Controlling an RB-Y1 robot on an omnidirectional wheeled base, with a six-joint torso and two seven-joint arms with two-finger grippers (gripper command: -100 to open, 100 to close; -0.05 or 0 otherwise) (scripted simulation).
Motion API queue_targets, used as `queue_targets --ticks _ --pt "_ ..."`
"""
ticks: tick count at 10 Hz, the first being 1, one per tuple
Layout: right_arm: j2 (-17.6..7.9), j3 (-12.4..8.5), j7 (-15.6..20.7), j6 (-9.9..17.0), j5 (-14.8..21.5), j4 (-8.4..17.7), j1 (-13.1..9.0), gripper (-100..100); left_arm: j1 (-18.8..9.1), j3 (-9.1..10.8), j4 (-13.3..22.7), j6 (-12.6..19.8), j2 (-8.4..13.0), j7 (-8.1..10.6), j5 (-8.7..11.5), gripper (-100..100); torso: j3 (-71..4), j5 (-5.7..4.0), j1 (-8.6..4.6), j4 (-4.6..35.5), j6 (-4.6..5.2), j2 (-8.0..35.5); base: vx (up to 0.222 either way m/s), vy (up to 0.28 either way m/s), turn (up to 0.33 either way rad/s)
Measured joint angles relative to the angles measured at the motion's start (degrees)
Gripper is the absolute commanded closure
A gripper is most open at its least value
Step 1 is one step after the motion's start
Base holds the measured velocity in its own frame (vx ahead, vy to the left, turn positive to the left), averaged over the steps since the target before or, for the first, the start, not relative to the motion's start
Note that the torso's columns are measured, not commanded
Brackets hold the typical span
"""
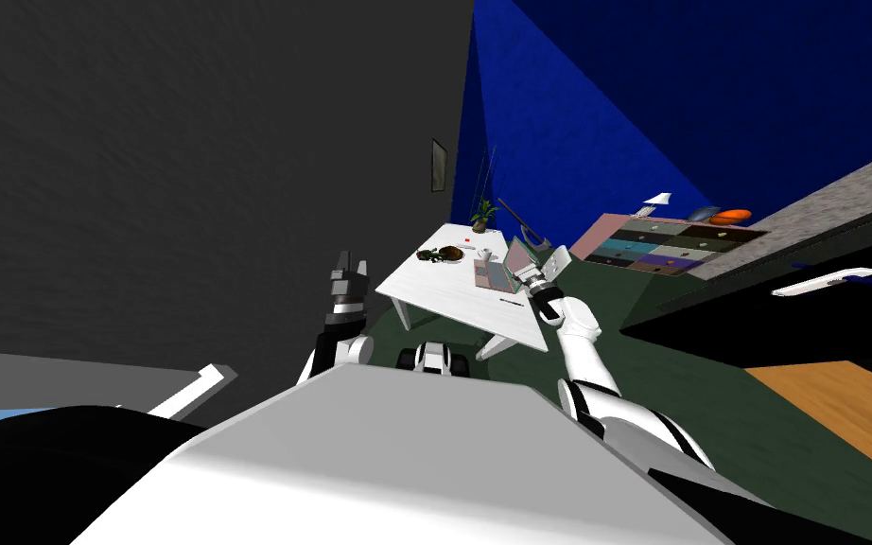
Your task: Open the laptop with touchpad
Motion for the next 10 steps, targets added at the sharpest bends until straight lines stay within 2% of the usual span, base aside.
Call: queue_targets --ticks 1,2,4,5,6,8,9,10 --pt "0.0 -1.7 -1.0 -0.1 1.4 -0.5 0.7 -100 0.0 0.0 0.0 0.0 0.0 0.0 0.0 0 0.0 -0.01 -0.05 0.0 0.0 0.0 -0.004 0.023 0.407" --pt "-0.3 -2.8 -3.4 0.0 3.6 -2.3 2.6 -100 0.0 -0.01 0.0 0.0 0.0 0.0 0.0 0 0.0 0.0 0.05 0.0 -0.16 0.0 -0.002 0.014 0.193" --pt "0.0 -6.1 -4.7 -1.4 6.6 -1.5 2.9 -100 0.0 0.01 0.0 0.0 0.0 0.0 0.0 0 0.0 -0.02 -0.06 0.0 0.01 0.0 0.001 0.007 -0.045" --pt "-0.1 -7.3 -5.2 -1.4 7.2 -2.1 3.4 -100 0.0 0.01 0.0 0.0 0.0 0.0 0.0 0 0.0 -0.01 -0.06 0.0 0.0 0.0 -0.001 0.022 0.322" --pt "-0.3 -9.3 -6.3 -2.6 8.5 -2.5 4.8 -100 0.0 0.0 0.0 0.0 0.0 0.0 0.0 0 0.0 0.0 0.02 0.0 -0.09 0.0 -0.001 0.016 0.259" --pt "-0.3 -12.7 -7.5 -3.5 11.3 -2.2 5.3 -100 0.0 0.01 0.0 0.0 0.0 0.0 0.0 0 0.0 -0.01 -0.05 0.0 0.02 0.0 0.0 0.006 -0.016" --pt "-0.2 -13.6 -7.9 -3.5 11.8 -2.7 5.8 -100 0.0 0.01 0.0 0.0 0.0 0.0 0.0 0 0.0 -0.02 -0.08 0.0 0.06 0.0 0.0 0.018 0.334" --pt "-0.1 -15.3 -9.1 -4.2 13.3 -4.2 7.4 -100 0.0 0.0 0.0 0.0 0.0 0.0 0.0 0 0.0 -0.01 0.01 0.0 -0.09 0.0 0.0 0.016 0.233"
